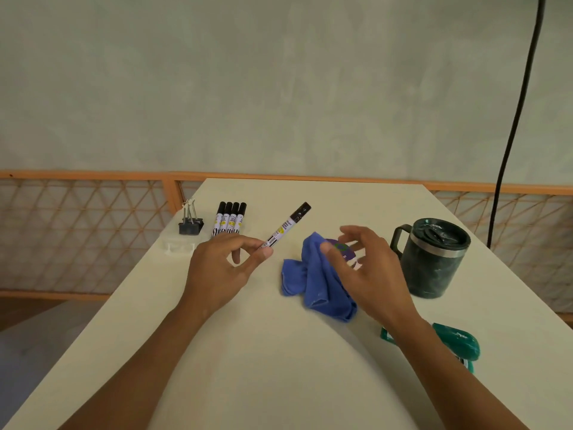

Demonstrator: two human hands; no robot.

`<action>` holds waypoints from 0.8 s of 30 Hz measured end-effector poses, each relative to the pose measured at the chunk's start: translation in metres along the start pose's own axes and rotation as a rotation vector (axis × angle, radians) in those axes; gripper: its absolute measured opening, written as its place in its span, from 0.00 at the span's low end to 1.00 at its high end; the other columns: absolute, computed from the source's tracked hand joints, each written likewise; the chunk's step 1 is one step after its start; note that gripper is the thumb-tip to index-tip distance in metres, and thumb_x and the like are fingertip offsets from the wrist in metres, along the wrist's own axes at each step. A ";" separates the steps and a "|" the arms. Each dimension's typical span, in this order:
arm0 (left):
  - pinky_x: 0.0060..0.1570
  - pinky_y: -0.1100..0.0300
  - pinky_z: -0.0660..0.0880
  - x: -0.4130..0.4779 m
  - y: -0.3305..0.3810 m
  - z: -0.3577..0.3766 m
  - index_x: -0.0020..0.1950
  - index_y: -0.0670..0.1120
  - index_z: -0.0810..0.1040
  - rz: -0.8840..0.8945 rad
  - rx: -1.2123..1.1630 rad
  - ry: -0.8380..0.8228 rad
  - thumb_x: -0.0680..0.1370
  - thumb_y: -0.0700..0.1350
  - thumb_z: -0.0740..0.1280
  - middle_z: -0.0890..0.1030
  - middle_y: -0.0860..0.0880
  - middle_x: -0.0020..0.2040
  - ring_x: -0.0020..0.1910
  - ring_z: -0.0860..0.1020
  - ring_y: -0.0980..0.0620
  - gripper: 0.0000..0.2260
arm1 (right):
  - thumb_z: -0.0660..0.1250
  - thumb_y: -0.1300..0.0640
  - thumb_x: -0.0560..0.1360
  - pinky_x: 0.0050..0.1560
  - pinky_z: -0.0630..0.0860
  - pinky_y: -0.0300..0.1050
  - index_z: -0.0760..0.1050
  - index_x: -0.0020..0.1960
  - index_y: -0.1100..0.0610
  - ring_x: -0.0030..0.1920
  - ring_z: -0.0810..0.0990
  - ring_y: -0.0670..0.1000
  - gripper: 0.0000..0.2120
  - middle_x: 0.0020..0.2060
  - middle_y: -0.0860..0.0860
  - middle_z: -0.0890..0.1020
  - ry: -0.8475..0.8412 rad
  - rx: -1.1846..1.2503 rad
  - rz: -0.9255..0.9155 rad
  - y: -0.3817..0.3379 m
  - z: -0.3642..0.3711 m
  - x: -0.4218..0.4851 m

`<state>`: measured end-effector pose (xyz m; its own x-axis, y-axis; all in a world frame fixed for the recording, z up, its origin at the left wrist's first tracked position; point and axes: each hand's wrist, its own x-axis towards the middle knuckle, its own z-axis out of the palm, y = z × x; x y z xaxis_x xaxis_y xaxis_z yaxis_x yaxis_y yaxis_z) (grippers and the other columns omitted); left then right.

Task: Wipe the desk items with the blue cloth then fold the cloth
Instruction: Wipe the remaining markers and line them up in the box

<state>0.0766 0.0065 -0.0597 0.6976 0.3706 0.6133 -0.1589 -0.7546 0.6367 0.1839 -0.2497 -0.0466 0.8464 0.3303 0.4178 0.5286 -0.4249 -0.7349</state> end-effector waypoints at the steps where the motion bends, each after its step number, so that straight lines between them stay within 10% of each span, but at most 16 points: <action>1: 0.48 0.60 0.75 0.000 0.000 0.000 0.49 0.58 0.88 -0.010 0.001 0.004 0.77 0.56 0.79 0.85 0.60 0.45 0.41 0.76 0.48 0.04 | 0.71 0.32 0.77 0.50 0.78 0.37 0.76 0.67 0.43 0.55 0.80 0.42 0.24 0.55 0.36 0.81 -0.059 -0.066 -0.008 0.004 0.002 0.000; 10: 0.46 0.56 0.76 -0.003 -0.001 0.004 0.47 0.59 0.86 -0.020 0.005 -0.020 0.78 0.57 0.77 0.85 0.60 0.45 0.42 0.77 0.48 0.04 | 0.67 0.60 0.85 0.49 0.79 0.34 0.84 0.61 0.48 0.51 0.83 0.40 0.11 0.49 0.36 0.86 -0.025 0.056 -0.125 0.008 0.006 -0.001; 19: 0.46 0.56 0.76 -0.003 0.000 0.005 0.47 0.58 0.86 -0.032 0.000 -0.028 0.78 0.58 0.76 0.85 0.59 0.46 0.42 0.77 0.49 0.05 | 0.64 0.40 0.84 0.50 0.78 0.36 0.69 0.71 0.44 0.52 0.80 0.37 0.18 0.54 0.37 0.81 -0.029 0.132 0.052 -0.003 0.002 -0.002; 24: 0.46 0.54 0.77 -0.004 0.000 0.005 0.48 0.58 0.86 -0.016 0.016 -0.029 0.78 0.59 0.76 0.85 0.59 0.45 0.41 0.78 0.49 0.06 | 0.71 0.23 0.69 0.48 0.76 0.48 0.69 0.54 0.48 0.49 0.73 0.48 0.32 0.50 0.44 0.70 0.019 -0.273 -0.144 -0.006 0.019 -0.012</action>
<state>0.0771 0.0022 -0.0645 0.7203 0.3670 0.5886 -0.1362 -0.7572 0.6388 0.1698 -0.2356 -0.0573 0.7613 0.3890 0.5188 0.6389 -0.5868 -0.4976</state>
